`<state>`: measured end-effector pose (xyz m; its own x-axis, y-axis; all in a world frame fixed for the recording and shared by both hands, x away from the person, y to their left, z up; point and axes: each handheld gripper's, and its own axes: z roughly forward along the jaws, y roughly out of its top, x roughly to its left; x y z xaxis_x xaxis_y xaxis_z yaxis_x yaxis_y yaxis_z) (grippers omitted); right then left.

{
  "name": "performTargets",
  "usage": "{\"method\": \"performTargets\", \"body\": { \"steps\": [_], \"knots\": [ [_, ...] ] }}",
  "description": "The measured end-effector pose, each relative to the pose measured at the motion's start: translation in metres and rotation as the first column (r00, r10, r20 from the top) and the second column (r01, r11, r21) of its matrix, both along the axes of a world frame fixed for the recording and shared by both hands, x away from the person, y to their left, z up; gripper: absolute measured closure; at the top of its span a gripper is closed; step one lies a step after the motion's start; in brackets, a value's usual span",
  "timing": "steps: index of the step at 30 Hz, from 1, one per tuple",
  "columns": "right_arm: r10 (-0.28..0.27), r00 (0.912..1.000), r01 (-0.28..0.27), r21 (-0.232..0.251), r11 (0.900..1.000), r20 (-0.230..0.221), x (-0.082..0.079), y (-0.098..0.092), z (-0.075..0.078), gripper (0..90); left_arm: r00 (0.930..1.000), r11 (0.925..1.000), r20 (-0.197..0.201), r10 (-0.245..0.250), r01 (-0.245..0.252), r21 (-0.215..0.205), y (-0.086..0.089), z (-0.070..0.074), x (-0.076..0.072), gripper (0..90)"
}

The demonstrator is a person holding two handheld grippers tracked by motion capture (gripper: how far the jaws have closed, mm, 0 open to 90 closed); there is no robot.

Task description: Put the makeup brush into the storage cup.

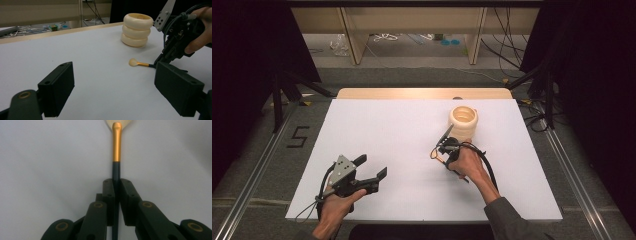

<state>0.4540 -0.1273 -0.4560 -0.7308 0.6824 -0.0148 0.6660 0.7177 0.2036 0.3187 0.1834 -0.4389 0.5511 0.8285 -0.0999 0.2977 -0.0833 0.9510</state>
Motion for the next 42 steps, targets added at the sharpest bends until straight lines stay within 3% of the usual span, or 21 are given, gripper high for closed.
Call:
{"method": "performTargets", "body": {
  "steps": [5, 8, 14, 20, 25, 27, 29, 30, 31, 32, 34, 36, 38, 42],
  "knots": [
    [0.034, 0.9993, -0.034, 0.013, 0.999, 0.016, 0.0, -0.002, 0.0, 83.4, 1.0, 1.0, 0.003, -0.003, 0.003, 0.0, 0.0, 0.001, 0.0, 16.0],
    [0.04, 0.999, -0.042, 0.07, 0.997, 0.02, -0.003, -0.001, 0.007, 83.4, 1.0, 1.0, 0.002, 0.0, 0.0, -0.003, 0.0, 0.001, 0.0, 16.1],
    [0.063, 0.9933, -0.078, 0.159, 0.984, 0.097, -0.006, -0.004, 0.023, 83.4, 1.0, 1.0, 0.007, 0.005, -0.005, -0.005, 0.001, 0.001, 0.0, 16.0],
    [0.053, 0.9791, -0.107, 0.278, 0.955, 0.197, -0.007, -0.01, 0.04, 83.4, 1.0, 1.0, 0.004, 0.006, -0.006, -0.003, 0.0, 0.001, 0.0, 16.0],
    [0.039, 0.9677, -0.122, 0.329, 0.936, 0.249, -0.006, -0.012, 0.043, 83.4, 1.0, 1.0, 0.004, 0.005, -0.005, -0.003, 0.001, 0.001, 0.0, 16.0],
    [0.029, 0.9584, -0.131, 0.348, 0.928, 0.284, -0.005, -0.014, 0.044, 83.4, 1.0, 1.0, 0.006, 0.007, -0.007, -0.007, 0.001, 0.001, 0.0, 16.0],
    [0.008, 0.9556, -0.127, 0.387, 0.913, 0.295, -0.004, -0.016, 0.046, 83.4, 1.0, 1.0, 0.006, 0.007, -0.007, -0.006, 0.001, 0.002, 0.0, 16.0],
    [-0.014, 0.964, -0.096, 0.395, 0.914, 0.266, -0.006, -0.016, 0.049, 83.4, 1.0, 1.0, 0.006, 0.007, -0.007, -0.006, 0.001, 0.002, 0.0, 16.0],
    [0.012, 0.9491, -0.144, 0.399, 0.906, 0.315, -0.003, -0.019, 0.048, 83.4, 1.0, 1.0, 0.007, 0.006, -0.006, -0.007, 0.001, 0.001, 0.0, 16.0],
    [-0.006, 0.9493, -0.135, 0.426, 0.895, 0.314, -0.003, -0.02, 0.049, 83.4, 1.0, 0.9999, 0.007, 0.007, -0.007, -0.008, 0.0, 0.001, 0.0, 16.0],
    [-0.01, 0.9407, -0.151, 0.446, 0.882, 0.339, -0.002, -0.023, 0.05, 83.4, 1.0, 0.9999, 0.005, 0.007, -0.007, -0.011, 0.001, 0.001, 0.0, 16.0],
    [-0.047, 0.9422, -0.129, 0.488, 0.864, 0.332, -0.001, -0.026, 0.053, 83.4, 0.9999, 0.9999, 0.008, 0.007, -0.007, -0.01, 0.001, 0.002, 0.0, 16.0],
    [-0.041, 0.9426, -0.147, 0.523, 0.839, 0.331, 0.001, -0.03, 0.054, 83.4, 0.9999, 0.9999, 0.006, 0.008, -0.008, -0.009, 0.001, 0.002, 0.0, 16.0],
    [-0.063, 0.9361, -0.154, 0.566, 0.81, 0.346, 0.003, -0.036, 0.056, 83.4, 1.0, 1.0, 0.006, 0.007, -0.007, -0.007, 0.001, 0.001, 0.0, 16.0]
  ]
}}
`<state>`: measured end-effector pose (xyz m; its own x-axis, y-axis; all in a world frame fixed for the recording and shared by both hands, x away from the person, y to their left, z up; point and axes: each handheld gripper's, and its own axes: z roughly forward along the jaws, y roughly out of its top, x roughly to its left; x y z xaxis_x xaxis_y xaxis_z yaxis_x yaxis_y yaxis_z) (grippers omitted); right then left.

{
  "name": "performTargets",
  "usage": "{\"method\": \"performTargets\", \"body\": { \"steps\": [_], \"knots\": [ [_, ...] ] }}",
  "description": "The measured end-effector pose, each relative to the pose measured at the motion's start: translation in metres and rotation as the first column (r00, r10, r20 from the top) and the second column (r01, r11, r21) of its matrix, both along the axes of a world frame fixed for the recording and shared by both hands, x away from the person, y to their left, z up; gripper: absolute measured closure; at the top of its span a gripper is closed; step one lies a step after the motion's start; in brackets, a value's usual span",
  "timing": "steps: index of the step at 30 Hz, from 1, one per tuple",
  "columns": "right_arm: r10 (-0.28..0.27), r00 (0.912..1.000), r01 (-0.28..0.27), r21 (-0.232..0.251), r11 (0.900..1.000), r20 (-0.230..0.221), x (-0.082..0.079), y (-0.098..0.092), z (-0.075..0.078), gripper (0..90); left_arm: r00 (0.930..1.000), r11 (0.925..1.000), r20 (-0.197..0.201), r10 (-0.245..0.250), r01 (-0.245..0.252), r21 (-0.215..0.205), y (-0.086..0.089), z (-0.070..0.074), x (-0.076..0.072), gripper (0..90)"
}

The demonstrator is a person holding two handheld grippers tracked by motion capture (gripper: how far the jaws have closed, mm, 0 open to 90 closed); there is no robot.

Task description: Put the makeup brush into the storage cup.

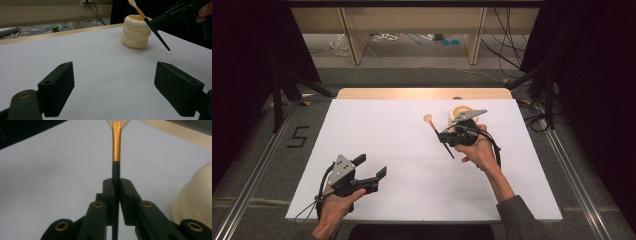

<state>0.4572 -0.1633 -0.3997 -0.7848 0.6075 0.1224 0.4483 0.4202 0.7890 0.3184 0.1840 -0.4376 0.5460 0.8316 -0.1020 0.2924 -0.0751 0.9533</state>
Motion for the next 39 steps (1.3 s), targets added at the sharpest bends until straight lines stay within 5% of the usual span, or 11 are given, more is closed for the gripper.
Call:
{"method": "performTargets", "body": {
  "steps": [12, 39],
  "knots": [
    [-0.042, 0.9982, 0.037, 0.11, 0.993, 0.044, 0.007, -0.015, 0.005, 83.4, 1.0, 1.0, -0.002, 0.001, -0.001, -0.006, 0.0, 0.0, 0.0, 16.0],
    [-0.094, 0.9893, 0.07, 0.203, 0.977, 0.111, 0.014, -0.029, 0.013, 83.4, 1.0, 1.0, 0.002, 0.004, -0.004, 0.003, 0.0, 0.0, 0.0, 16.0]
  ]
}}
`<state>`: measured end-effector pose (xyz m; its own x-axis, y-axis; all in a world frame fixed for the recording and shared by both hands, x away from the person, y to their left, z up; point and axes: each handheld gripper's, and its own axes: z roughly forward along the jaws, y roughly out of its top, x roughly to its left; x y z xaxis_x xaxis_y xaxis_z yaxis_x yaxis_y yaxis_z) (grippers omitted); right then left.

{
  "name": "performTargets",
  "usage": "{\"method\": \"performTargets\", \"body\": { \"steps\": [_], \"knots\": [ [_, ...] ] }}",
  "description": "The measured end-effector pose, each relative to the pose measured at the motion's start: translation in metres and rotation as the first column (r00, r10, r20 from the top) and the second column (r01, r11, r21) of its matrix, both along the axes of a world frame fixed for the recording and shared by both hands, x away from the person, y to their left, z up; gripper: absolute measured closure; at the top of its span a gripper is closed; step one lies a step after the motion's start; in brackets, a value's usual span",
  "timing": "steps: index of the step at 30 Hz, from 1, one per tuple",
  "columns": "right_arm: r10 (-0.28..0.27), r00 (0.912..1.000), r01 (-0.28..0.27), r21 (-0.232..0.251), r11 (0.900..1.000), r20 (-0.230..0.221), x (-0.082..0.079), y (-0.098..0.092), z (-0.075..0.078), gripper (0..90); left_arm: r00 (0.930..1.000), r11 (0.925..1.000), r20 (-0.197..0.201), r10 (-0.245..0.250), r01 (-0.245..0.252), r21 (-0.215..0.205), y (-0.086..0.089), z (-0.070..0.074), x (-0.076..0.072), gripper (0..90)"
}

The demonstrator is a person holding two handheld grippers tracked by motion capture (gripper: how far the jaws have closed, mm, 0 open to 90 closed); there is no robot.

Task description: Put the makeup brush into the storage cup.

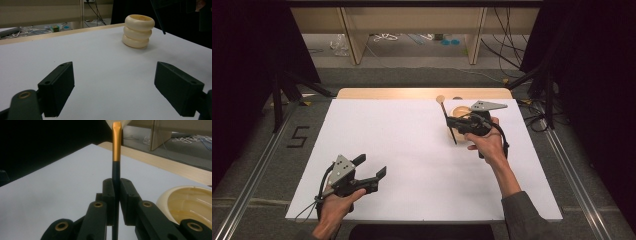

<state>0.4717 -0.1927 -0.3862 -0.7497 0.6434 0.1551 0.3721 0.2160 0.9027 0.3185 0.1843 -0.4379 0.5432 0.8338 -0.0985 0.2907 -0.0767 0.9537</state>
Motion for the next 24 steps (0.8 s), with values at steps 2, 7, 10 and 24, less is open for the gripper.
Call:
{"method": "performTargets", "body": {
  "steps": [2, 7, 10, 24],
  "knots": [
    [-0.002, 1.0, 0.002, 0.012, 1.0, 0.004, 0.001, -0.001, 0.0, 83.4, 1.0, 1.0, -0.001, 0.003, -0.003, -0.006, 0.0, 0.0, 0.0, 16.0],
    [-0.009, 1.0, 0.008, 0.034, 0.999, 0.005, 0.003, -0.004, 0.0, 83.4, 1.0, 0.9999, 0.003, 0.002, -0.002, -0.011, 0.0, 0.0, 0.0, 16.0],
    [-0.014, 0.9998, 0.013, 0.024, 1.0, 0.012, 0.004, -0.006, 0.001, 83.4, 1.0, 1.0, -0.002, 0.005, -0.005, -0.008, 0.0, 0.0, 0.0, 16.0],
    [-0.04, 0.9986, 0.038, 0.049, 0.998, 0.035, 0.008, -0.014, 0.004, 83.4, 1.0, 1.0, -0.003, 0.006, -0.006, -0.003, 0.001, -0.001, 0.0, 16.0]
  ]
}}
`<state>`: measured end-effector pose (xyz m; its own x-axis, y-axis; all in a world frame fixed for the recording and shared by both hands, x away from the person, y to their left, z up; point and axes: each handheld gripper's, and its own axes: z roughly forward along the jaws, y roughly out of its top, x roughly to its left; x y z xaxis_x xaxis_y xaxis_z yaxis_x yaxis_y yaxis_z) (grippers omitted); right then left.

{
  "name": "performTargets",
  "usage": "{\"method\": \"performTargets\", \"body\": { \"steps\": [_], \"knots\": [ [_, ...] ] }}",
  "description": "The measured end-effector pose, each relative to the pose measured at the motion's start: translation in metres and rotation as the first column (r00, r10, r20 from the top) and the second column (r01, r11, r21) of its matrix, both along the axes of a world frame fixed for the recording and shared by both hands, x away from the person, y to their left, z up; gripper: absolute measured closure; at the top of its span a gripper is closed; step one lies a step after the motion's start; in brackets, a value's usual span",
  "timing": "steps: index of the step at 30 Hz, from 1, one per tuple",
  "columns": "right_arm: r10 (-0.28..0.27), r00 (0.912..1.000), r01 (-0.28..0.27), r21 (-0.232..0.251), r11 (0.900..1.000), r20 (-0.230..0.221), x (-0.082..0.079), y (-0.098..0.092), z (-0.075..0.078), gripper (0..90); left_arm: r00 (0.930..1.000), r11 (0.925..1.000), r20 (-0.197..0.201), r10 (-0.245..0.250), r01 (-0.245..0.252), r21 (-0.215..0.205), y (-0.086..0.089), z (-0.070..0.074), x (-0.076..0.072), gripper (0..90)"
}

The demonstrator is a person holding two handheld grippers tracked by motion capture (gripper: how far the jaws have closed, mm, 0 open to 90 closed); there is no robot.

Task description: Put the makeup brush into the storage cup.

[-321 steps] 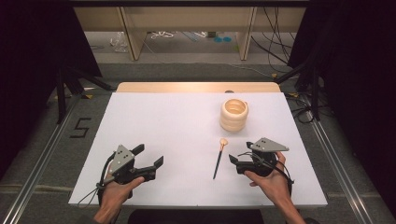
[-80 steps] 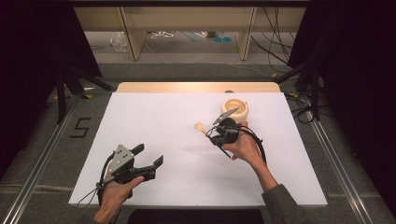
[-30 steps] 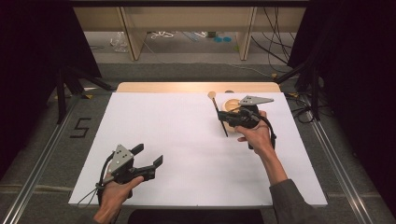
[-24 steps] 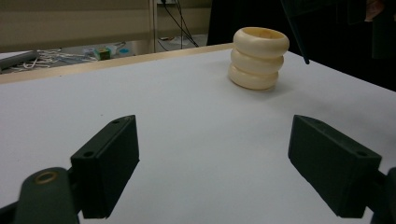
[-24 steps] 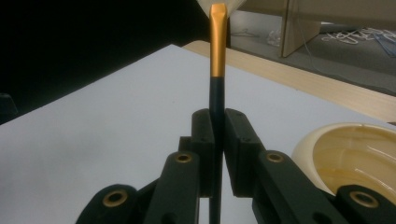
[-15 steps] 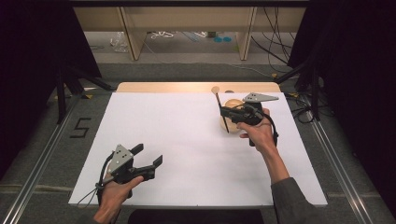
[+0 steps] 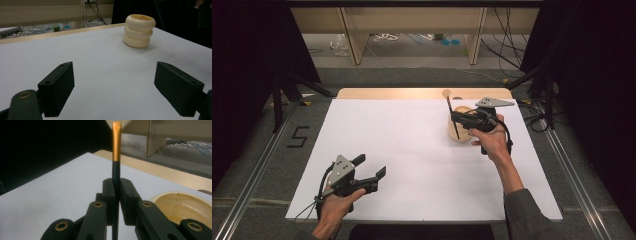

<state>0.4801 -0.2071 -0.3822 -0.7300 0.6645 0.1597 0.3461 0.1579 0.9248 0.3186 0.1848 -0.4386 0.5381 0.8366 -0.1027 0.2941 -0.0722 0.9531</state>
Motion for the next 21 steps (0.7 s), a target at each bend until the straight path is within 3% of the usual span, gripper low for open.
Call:
{"method": "performTargets", "body": {
  "steps": [12, 13, 15, 21],
  "knots": [
    [-0.009, 0.9995, 0.009, 0.003, 1.0, 0.029, 0.0048, -0.0033, 0.004, 83.4, 1.0, 1.0, -0.003, 0.003, -0.003, 0.0, 0.0003, -0.0004, 0.0003, 16.1],
    [-0.01, 0.9999, 0.01, 0.007, 1.0, 0.012, 0.0049, -0.0033, 0.0043, 83.4, 1.0, 1.0, -0.003, 0.002, -0.002, 0.002, 0.0004, -0.0005, 0.0003, 16.0],
    [-0.018, 0.9993, 0.018, -0.001, 1.0, 0.031, 0.0073, -0.0044, 0.0043, 83.4, 1.0, 1.0, -0.002, 0.003, -0.003, 0.001, 0.0005, -0.0004, 0.0002, 16.0],
    [-0.036, 0.9994, 0.036, 0.012, 0.999, 0.003, 0.0101, -0.0082, 0.0057, 83.4, 1.0, 1.0, -0.005, 0.004, -0.004, 0.002, 0.0004, -0.0005, 0.0005, 16.0]
  ]
}}
